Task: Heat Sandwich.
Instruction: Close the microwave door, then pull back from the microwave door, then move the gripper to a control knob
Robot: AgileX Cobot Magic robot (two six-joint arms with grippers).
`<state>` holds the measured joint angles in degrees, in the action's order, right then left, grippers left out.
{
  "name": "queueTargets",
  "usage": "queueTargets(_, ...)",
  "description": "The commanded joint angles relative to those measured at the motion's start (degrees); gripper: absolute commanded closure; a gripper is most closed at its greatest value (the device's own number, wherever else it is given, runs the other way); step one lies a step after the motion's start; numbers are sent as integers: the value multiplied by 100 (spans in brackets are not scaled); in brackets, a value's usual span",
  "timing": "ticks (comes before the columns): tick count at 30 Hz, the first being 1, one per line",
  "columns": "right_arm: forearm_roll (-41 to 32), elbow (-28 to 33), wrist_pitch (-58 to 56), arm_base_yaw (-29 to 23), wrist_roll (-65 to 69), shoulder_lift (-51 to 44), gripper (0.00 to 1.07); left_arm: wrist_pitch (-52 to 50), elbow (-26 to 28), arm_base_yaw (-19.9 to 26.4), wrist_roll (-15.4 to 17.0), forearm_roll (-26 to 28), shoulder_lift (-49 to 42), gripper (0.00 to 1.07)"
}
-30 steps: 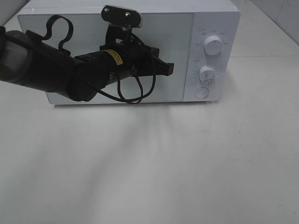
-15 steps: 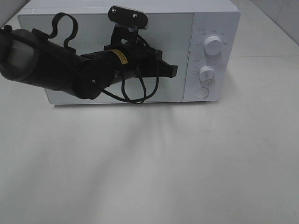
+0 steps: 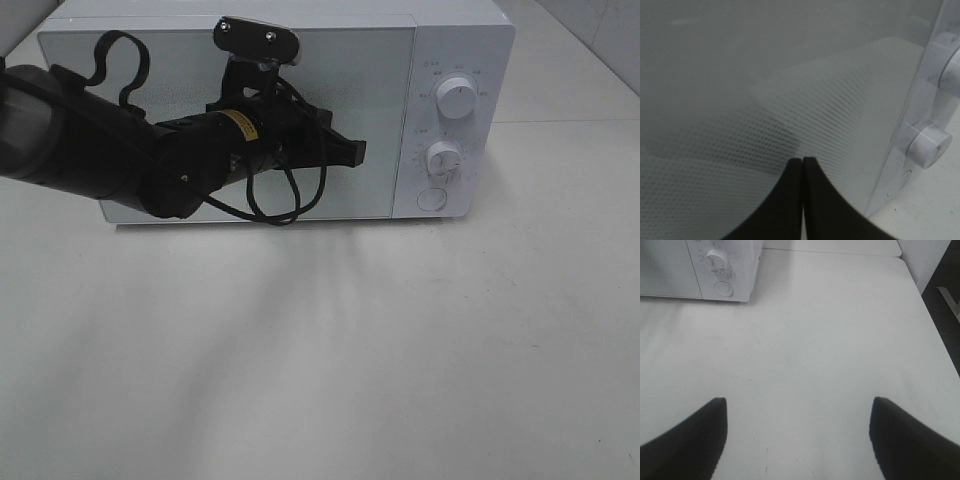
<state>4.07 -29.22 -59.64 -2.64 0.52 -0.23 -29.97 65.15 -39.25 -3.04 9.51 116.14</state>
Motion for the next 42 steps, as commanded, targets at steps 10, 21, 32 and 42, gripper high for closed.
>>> queueTargets(10, 11, 23, 40, 23, 74, -149, 31, -172, -957, -229, 52, 246, -854, 106)
queueTargets(21, 11, 23, 40, 23, 74, -149, 31, 2320, -1261, -327, 252, 418, -1667, 67)
queueTargets(32, 11, 23, 40, 23, 74, -149, 31, 3976, -1261, -327, 201, 80, -2384, 4)
queueTargets(42, 11, 23, 40, 23, 74, -149, 31, 5466, -1261, 252, 246, -63, -2985, 5)
